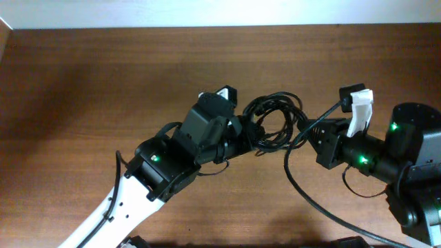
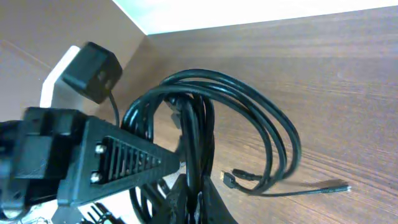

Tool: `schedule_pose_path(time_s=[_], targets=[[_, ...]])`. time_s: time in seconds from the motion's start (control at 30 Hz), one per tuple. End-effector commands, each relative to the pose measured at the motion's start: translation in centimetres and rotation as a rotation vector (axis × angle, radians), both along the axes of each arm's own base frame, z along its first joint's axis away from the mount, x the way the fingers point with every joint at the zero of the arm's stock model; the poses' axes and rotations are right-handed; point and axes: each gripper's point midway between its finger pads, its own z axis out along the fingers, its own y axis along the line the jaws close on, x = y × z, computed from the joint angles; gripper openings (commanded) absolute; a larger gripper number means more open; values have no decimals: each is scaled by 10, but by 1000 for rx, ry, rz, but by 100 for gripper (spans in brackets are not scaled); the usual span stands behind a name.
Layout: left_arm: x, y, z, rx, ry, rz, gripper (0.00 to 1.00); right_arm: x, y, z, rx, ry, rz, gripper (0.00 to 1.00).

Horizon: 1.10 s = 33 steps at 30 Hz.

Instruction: Untangle cables

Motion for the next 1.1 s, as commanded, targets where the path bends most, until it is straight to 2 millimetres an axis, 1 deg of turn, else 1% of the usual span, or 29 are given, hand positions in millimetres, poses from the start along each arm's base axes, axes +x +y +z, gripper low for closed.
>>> schedule_pose_path(time_s=[0.0,0.03,0.07,0.13,0.17,0.2,0.27,0.3,0.37,0.4,0.43,0.47,0.5,0.53,0.57,0.63,0.73,0.8,0.83,0.87,0.9,0.93,0.97,1.07], targets=[[25,26,0,-24,58,234,0,-4,-12,15,2,-48,-81,4],[31,33,-1,-39,82,279,0,-4,-17,16,12,-41,-122,4],[33,36,-1,-45,92,297,0,-4,-21,17,18,-37,-154,4],[35,39,-2,-48,99,313,0,-3,-28,19,32,-29,-215,4],[35,40,-2,-53,111,330,0,-3,-35,20,57,-12,-276,4],[35,40,-2,-53,110,330,0,-4,-35,21,61,-10,-282,4],[35,40,-2,-49,106,324,0,-6,-38,12,41,26,-296,4],[35,40,-2,-15,62,280,0,-8,-39,8,20,30,-286,4],[34,38,-1,51,-28,187,0,-9,-39,6,-14,12,-266,62],[33,33,3,69,-87,115,0,-9,-39,6,-14,11,-266,71],[31,27,8,75,-144,40,0,-9,-39,6,-16,11,-269,76],[28,18,14,79,-218,-55,0,-9,-39,6,-16,10,-270,77],[26,14,19,78,-262,-109,0,-9,-39,6,-18,8,-267,77],[21,6,24,80,-330,-202,0,-9,-39,6,-34,-5,-256,77],[17,3,25,76,-348,-238,0,-10,-36,7,-52,-27,-219,77],[15,1,27,74,-364,-263,0,-19,-19,14,-63,-92,-74,77],[7,-7,34,20,-371,-320,0,-23,-11,17,-56,-117,-11,77],[2,-13,41,-21,-384,-355,0,-31,4,22,-36,-151,107,77],[-3,-18,47,-55,-394,-388,0,-30,7,21,-29,-142,128,77],[-4,-19,49,-65,-397,-397,0,-28,9,18,-22,-124,142,62],[-4,-19,49,-65,-397,-397,0,-27,13,17,-10,-112,164,37],[-4,-19,48,-65,-397,-397,0,-25,15,14,-3,-95,175,24],[-5,-19,49,-68,-394,-402,0,-22,15,11,-4,-83,175,4],[-2,-17,47,-55,-396,-385,0,-22,15,11,-5,-82,174,4]])
